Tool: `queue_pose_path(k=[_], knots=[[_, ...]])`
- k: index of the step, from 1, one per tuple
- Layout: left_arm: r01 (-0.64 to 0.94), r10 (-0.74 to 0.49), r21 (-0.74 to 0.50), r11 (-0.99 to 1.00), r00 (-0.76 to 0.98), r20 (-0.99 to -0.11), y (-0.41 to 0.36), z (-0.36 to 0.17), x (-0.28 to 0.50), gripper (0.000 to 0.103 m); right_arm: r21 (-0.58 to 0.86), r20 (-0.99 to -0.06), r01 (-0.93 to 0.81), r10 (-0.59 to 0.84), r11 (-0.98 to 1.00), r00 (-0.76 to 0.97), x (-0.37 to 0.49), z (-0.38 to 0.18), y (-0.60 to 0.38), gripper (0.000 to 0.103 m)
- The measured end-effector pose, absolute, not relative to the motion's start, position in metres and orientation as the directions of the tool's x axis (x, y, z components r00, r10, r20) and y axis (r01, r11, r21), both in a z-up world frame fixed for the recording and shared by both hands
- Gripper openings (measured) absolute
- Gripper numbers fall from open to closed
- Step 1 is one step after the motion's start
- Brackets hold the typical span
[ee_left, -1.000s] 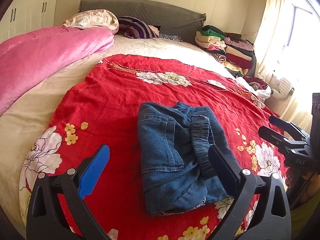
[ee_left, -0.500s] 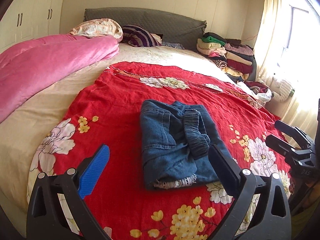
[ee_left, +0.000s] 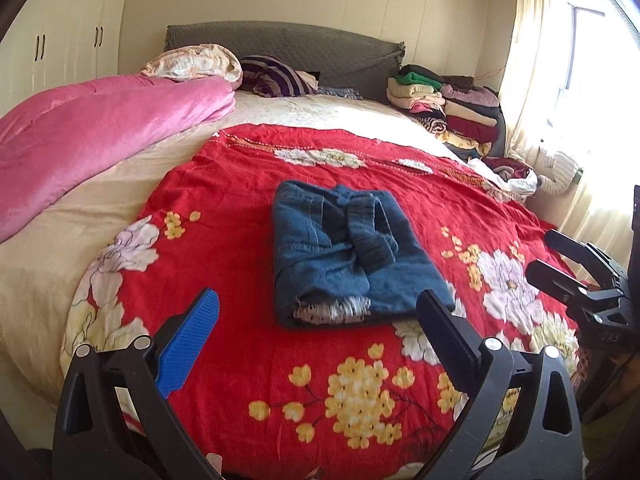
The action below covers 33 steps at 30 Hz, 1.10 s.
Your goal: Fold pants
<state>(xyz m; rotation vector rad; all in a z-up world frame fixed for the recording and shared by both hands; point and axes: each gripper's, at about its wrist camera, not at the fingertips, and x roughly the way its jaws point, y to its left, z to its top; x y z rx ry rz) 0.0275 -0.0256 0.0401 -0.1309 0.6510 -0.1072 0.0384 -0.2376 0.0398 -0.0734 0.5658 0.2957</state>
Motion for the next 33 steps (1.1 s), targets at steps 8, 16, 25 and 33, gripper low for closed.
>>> queue_pose_path(k=[8, 16, 25, 33], knots=[[0.035, -0.13, -0.163, 0.986, 0.777, -0.616, -0.022, 0.019, 0.013, 0.099, 0.048, -0.624, -0.261, 0.233, 0.964, 0.746, 0.039, 0.004, -0.235, 0.094], [0.019, -0.123, -0.167, 0.986, 0.759, -0.639, -0.019, 0.01, 0.017, 0.099, 0.048, -0.641, -0.28, 0.244, 0.959, 0.728, 0.04, -0.003, -0.229, 0.094], [0.022, -0.126, -0.167, 0.986, 0.753, -0.646, -0.02, 0.009, 0.017, 0.099, 0.048, -0.658, -0.296, 0.253, 0.954, 0.709, 0.041, -0.008, -0.224, 0.094], [0.015, -0.118, -0.162, 0.987, 0.748, -0.653, -0.022, 0.008, 0.016, 0.099, 0.049, -0.657, -0.289, 0.248, 0.956, 0.712, 0.039, -0.008, -0.225, 0.094]])
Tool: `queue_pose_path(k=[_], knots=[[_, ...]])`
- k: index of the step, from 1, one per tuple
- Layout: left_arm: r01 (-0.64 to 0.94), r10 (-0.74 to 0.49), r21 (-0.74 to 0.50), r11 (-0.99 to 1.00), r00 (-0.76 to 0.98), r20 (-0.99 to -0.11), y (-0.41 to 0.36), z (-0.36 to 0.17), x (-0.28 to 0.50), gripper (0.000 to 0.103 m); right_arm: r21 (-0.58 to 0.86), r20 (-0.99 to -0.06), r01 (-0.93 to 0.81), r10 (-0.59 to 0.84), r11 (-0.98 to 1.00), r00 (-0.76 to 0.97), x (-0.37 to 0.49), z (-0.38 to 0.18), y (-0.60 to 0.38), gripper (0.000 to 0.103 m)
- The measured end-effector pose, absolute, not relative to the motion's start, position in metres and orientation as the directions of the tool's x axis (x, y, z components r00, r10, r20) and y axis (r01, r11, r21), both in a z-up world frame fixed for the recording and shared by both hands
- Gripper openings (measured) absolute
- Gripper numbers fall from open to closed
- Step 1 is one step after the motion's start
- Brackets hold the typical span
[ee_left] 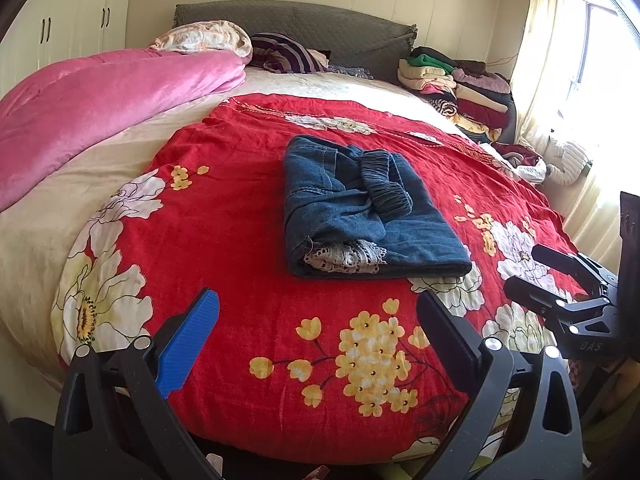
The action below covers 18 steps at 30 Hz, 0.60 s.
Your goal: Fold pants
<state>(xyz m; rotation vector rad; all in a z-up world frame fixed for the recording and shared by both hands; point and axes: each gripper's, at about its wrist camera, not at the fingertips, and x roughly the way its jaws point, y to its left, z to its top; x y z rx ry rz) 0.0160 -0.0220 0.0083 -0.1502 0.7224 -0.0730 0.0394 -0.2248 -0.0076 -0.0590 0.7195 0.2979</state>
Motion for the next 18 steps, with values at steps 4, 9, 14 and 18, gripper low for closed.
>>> queue_pose_path(k=[4, 9, 14, 18], knots=[[0.01, -0.117, -0.165, 0.986, 0.749, -0.652, -0.0225, 0.009, 0.0154, 0.099, 0.05, -0.656, -0.284, 0.246, 0.957, 0.714, 0.039, -0.0071, -0.2265, 0.094], [0.004, -0.113, -0.165, 0.986, 0.747, -0.656, -0.0223, 0.0092, 0.0158, 0.099, 0.049, -0.658, -0.285, 0.246, 0.957, 0.712, 0.0391, -0.0069, -0.2272, 0.094], [-0.005, -0.101, -0.155, 0.988, 0.741, -0.664, -0.0224, 0.0088, 0.0157, 0.099, 0.049, -0.657, -0.283, 0.245, 0.958, 0.713, 0.039, -0.0068, -0.2274, 0.094], [-0.011, -0.095, -0.153, 0.988, 0.739, -0.667, -0.022, 0.0091, 0.0159, 0.099, 0.048, -0.656, -0.284, 0.245, 0.958, 0.714, 0.0388, -0.0066, -0.227, 0.094]])
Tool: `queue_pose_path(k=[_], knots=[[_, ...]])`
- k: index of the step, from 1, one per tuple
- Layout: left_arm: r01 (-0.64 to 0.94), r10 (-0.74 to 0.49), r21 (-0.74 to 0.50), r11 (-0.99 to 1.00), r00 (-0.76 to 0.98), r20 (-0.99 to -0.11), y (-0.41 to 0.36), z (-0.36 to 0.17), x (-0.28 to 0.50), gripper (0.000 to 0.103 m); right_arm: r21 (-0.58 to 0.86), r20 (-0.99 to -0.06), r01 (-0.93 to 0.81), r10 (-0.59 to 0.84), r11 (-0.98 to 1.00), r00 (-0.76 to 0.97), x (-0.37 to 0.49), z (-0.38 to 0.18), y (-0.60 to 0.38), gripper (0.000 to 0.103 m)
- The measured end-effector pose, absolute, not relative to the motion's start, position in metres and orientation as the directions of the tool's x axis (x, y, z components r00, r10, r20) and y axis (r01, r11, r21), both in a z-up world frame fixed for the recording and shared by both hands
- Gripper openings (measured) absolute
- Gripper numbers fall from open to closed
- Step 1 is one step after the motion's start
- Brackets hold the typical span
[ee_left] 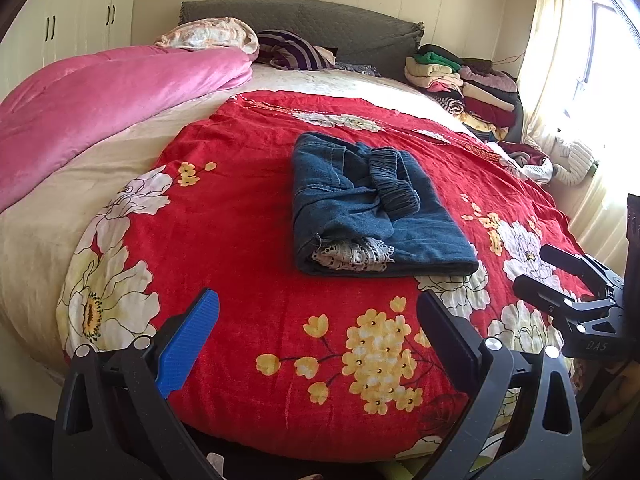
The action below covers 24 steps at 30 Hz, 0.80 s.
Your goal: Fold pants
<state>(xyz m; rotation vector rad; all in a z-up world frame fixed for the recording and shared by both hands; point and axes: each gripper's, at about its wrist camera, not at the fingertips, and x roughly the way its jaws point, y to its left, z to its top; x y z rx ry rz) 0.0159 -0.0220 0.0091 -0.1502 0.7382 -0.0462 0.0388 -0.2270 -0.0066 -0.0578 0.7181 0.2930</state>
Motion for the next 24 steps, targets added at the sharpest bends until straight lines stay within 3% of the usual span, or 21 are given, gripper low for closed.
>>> queue_pose_path(k=[24], knots=[[-0.012, -0.101, -0.161, 0.987, 0.731, -0.675, -0.0206, 0.0094, 0.0161, 0.099, 0.049, -0.658, -0.285, 0.245, 0.957, 0.712, 0.0395, -0.0069, -0.2273, 0.094]])
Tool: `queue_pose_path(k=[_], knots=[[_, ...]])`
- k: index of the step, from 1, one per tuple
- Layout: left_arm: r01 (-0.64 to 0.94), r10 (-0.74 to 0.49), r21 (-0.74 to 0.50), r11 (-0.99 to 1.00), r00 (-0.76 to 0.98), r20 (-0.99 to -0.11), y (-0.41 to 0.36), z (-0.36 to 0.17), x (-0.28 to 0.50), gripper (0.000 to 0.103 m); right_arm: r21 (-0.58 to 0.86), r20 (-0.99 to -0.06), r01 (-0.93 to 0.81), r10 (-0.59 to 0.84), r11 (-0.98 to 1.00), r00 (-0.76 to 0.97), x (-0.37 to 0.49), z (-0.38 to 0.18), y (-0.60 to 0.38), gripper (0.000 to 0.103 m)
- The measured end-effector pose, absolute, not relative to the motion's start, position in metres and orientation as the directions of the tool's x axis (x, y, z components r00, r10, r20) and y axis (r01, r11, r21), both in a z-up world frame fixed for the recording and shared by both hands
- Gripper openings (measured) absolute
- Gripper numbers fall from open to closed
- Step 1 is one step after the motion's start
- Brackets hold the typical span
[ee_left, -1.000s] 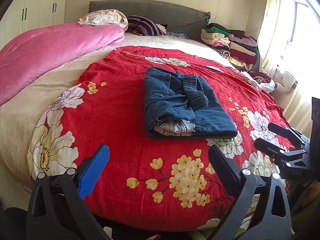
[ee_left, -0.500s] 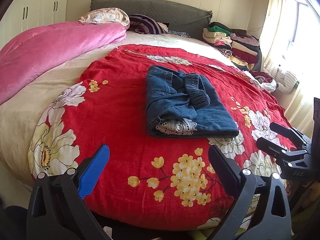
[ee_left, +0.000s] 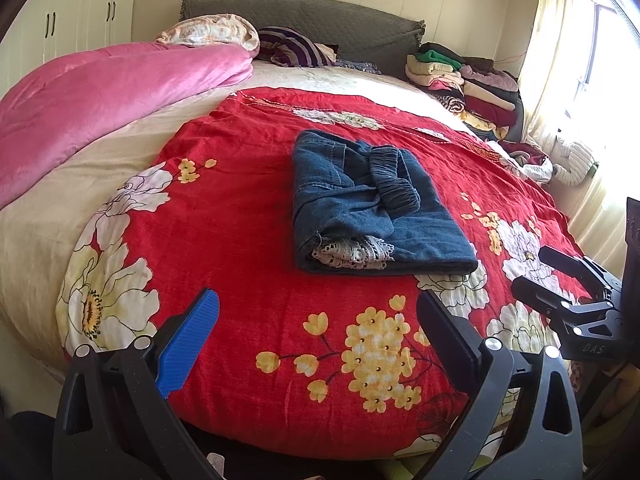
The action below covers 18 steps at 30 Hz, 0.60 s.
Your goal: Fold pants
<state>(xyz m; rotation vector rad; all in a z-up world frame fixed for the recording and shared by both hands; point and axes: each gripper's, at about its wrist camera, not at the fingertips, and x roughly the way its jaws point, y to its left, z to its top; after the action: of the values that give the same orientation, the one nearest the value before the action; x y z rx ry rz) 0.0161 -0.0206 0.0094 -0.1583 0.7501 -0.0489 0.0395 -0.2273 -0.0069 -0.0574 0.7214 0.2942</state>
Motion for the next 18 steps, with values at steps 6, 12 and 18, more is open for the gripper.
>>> queue_pose_path(k=[6, 12, 18], knots=[[-0.007, -0.11, -0.167, 0.986, 0.729, -0.676, -0.0227, 0.0091, 0.0153, 0.099, 0.048, -0.658, -0.281, 0.242, 0.959, 0.713, 0.0379, -0.0077, -0.2282, 0.094], [-0.005, -0.104, -0.157, 0.988, 0.727, -0.679, -0.0252, 0.0087, 0.0159, 0.099, 0.052, -0.659, -0.272, 0.238, 0.961, 0.714, 0.0385, -0.0087, -0.229, 0.094], [-0.002, -0.104, -0.154, 0.988, 0.729, -0.677, -0.026, 0.0089, 0.0164, 0.099, 0.052, -0.659, -0.27, 0.236, 0.961, 0.714, 0.0386, -0.0087, -0.2288, 0.094]])
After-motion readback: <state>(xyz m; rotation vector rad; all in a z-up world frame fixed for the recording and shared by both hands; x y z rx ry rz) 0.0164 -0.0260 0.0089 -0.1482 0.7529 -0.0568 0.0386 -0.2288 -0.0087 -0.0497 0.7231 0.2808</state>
